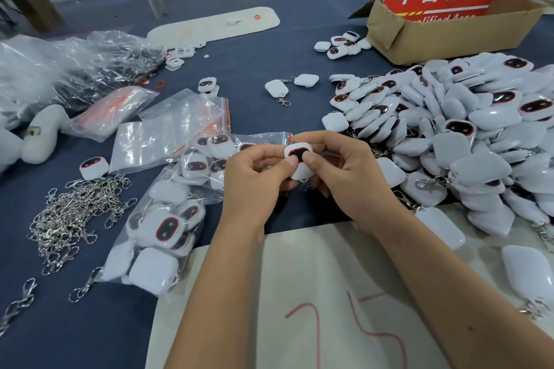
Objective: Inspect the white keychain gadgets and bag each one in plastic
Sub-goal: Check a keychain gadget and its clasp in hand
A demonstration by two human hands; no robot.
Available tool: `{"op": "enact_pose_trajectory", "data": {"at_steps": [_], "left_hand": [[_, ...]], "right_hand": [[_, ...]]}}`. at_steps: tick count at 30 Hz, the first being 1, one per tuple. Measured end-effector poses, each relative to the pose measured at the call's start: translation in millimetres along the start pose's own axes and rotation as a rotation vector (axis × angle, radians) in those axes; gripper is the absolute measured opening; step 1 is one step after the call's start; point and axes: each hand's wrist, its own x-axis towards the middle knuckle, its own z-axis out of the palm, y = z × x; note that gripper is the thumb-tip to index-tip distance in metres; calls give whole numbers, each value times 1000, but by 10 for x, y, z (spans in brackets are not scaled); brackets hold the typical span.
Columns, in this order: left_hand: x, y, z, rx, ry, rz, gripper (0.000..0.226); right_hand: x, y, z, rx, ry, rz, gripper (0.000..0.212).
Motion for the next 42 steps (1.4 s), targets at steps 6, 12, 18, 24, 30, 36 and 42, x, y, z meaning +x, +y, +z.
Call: {"op": "enact_pose_trajectory", "data": {"at_steps": [6, 12, 18, 24, 30, 36, 42], "left_hand": [[19, -10, 31, 35, 36, -1, 15], [15, -16, 8, 14, 10, -10, 11], [10, -11, 6, 17, -5, -22, 9], [10, -13, 10, 62, -16, -16, 9], [3, -32, 4, 202, -38, 14, 20], [-25, 13, -4, 70, -91, -4, 21], [-35, 24, 39, 129, -4, 35, 27]], "right_hand": [[-1, 5, 5, -95, 5, -10, 22], [2, -9, 19, -73, 29, 22, 21], [3, -15, 13, -85, 41, 42, 19], [26, -11, 37, -118, 80, 70, 19], [15, -1, 46, -63, 67, 55, 14], [6, -7, 31, 50, 32, 77, 15], [1, -20, 46, 82, 26, 66, 14]]}}
